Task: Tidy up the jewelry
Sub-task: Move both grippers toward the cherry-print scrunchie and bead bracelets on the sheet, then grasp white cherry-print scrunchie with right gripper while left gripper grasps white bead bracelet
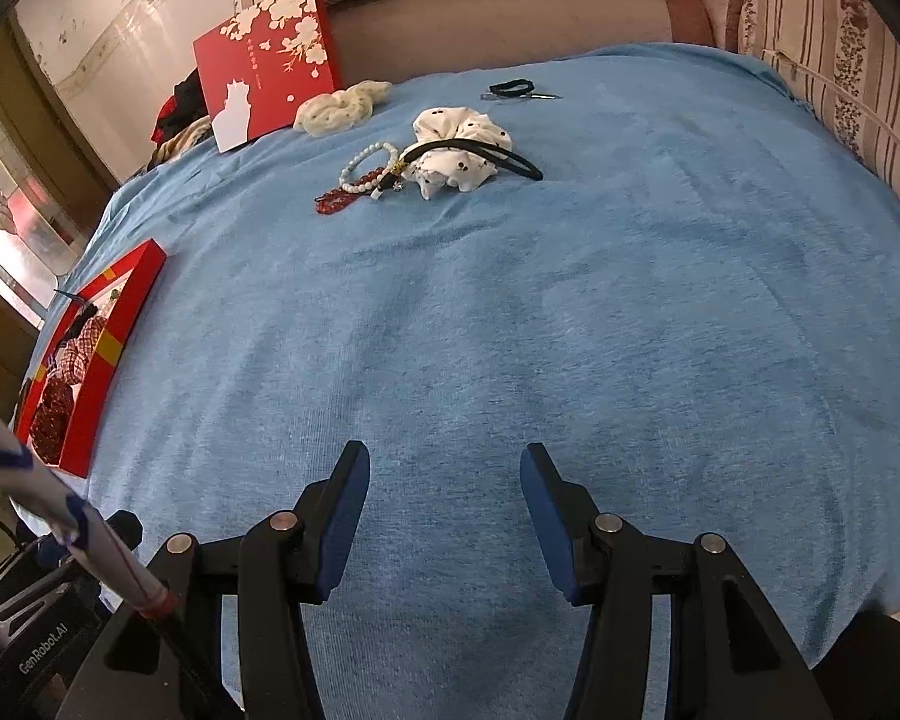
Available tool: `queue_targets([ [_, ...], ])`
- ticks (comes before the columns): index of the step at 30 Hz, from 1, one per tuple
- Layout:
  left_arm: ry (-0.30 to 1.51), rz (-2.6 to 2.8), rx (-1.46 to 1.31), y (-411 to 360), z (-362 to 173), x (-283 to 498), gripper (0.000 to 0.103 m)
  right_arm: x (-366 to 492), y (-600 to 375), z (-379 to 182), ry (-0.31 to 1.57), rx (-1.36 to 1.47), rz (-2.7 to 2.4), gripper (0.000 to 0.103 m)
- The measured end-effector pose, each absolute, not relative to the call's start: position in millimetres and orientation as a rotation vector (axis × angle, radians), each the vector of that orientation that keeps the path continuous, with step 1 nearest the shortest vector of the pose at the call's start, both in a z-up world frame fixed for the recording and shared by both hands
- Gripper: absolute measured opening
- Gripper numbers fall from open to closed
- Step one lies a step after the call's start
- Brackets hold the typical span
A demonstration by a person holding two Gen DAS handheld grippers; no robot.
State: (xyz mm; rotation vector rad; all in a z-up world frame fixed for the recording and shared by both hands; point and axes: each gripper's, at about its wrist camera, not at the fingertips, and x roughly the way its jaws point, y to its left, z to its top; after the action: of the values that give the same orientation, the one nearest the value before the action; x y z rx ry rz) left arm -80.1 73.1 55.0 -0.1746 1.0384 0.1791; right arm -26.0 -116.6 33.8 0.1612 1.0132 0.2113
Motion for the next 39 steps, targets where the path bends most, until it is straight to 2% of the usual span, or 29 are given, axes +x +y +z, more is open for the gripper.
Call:
queue_targets([
  [10,1.066,0.17,-0.199,79.1,43.1,-66.8,0.053,6.5,-118.3,41.8,1.001,0.143,0.227,0.057],
  [20,1.058,0.144,-0.185,83.4,38.5,-46.0,0.053,106.5,-88.2,80.4,0.896,0.025,0.28,0.056],
  [26,1.042,0.116,-0.172,99.5,44.6,-14.4,0.053,172.9,-94.3,60.7,0.945,-0.022,0.193,0.056],
  [33,1.028,0.053,-0.233,111.8,57.7,71.5,0.053,209.3,-93.5,31.3,1.014,-0.073,0.204,0.055],
  [34,1.025,0.037,-0.242,111.3,59.2,84.8,0.053,213.7,-95.4,27.2,1.026,-0.051,0.22,0.051],
  [36,1.012,-0.003,-0.258,107.8,62.2,117.1,0.053,218.0,-99.9,22.9,1.047,-0.009,0.247,0.018],
  [39,1.004,-0.047,-0.215,92.9,60.0,154.8,0.053,216.2,-108.5,21.8,1.046,0.043,0.269,0.014],
])
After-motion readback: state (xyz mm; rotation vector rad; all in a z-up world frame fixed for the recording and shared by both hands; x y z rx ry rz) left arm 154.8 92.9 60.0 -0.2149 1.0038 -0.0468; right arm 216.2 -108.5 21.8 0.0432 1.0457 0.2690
